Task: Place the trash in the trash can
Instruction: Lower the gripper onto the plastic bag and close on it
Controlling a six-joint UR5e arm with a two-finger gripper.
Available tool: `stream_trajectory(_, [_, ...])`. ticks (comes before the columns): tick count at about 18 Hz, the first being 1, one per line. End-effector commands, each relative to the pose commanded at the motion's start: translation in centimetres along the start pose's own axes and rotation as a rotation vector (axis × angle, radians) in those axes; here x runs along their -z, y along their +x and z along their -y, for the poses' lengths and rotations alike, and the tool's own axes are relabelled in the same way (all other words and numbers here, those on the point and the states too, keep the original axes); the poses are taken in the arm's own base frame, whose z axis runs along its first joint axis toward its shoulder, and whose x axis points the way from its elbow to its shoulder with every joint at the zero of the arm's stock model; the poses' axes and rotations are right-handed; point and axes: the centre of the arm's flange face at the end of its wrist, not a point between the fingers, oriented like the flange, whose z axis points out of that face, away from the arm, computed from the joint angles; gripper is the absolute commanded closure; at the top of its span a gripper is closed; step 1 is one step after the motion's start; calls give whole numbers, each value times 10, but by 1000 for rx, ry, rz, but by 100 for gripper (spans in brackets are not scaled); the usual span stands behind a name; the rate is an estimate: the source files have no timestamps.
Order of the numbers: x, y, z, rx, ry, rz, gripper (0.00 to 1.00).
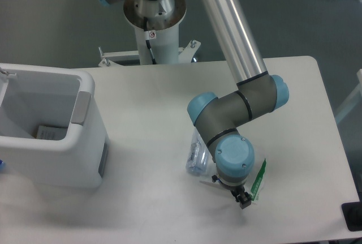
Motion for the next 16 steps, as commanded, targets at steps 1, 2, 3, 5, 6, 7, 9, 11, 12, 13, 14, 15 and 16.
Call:
stream_trajectory(1, [0,1,0,-2,0,-14,0])
stream_trajectory(2, [0,3,0,-5,-4,-35,0])
stream_trajectory(3, [-1,6,-1,-9,-20,-51,0])
stream_trajectory(5, [0,8,-3,-11,-40,-59,0])
stream_trajectory(6, [1,8,-2,-12,-42,-59,0])
stream_trajectory(7, [1,9,0,-16,-42,-62,1])
stream_trajectory(9, [-1,11,0,-19,-45,-81,9])
stream_trajectory(11, [0,15,1,-23,-46,-108,22])
stream_trajectory(12, [3,16,1,-25,-48,-110,32])
stream_trajectory(13, [4,16,1,-23,-48,-108,39])
stream_trajectory(14, [4,17,1,-16,-49,-109,50])
stream_trajectory(15, [4,17,1,-11,-49,-109,61])
stream_trajectory(16, [5,17,1,-10,-49,-109,69])
